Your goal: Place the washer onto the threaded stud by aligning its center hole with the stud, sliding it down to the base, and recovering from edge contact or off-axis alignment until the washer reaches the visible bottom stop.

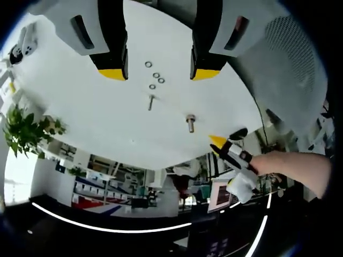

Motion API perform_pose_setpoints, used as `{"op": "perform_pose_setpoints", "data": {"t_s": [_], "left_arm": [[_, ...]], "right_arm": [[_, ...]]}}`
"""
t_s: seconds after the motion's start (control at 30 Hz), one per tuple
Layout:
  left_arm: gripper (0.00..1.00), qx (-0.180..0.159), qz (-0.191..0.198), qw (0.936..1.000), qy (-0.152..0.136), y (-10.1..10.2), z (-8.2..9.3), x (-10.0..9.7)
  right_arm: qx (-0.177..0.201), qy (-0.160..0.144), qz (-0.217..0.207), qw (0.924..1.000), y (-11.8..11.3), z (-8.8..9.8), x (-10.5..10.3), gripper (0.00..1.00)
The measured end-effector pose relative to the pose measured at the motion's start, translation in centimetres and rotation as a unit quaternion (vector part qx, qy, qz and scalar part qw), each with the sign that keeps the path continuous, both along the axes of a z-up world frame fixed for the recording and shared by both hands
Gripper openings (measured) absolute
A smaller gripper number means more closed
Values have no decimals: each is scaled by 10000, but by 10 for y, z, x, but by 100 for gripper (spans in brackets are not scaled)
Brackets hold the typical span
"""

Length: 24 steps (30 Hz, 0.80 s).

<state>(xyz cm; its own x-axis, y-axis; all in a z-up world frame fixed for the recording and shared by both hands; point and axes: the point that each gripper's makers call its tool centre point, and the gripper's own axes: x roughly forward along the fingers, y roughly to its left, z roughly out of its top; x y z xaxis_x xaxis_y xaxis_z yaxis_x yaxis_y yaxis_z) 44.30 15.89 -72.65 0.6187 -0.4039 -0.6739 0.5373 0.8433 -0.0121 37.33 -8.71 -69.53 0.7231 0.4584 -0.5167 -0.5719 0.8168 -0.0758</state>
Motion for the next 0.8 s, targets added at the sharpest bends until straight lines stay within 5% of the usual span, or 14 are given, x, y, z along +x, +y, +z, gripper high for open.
{"op": "perform_pose_setpoints", "data": {"t_s": [0.37, 0.47, 0.67, 0.8], "left_arm": [[32, -390, 95, 9985, -383, 4, 21, -42], [31, -601, -2, 9956, -722, 1, 34, -54], [33, -757, -37, 9956, -558, 3, 29, -70], [36, -887, -36, 9941, -623, 1, 40, -70]], "right_arm": [[-21, 96, 9, 10000, 1, -4, -1, 49], [5, 110, 4, 9999, 1, -4, 0, 49], [26, 106, -196, 9997, -6, -4, 3, 50], [-56, 195, -284, 9994, -10, -9, 3, 50]]}}
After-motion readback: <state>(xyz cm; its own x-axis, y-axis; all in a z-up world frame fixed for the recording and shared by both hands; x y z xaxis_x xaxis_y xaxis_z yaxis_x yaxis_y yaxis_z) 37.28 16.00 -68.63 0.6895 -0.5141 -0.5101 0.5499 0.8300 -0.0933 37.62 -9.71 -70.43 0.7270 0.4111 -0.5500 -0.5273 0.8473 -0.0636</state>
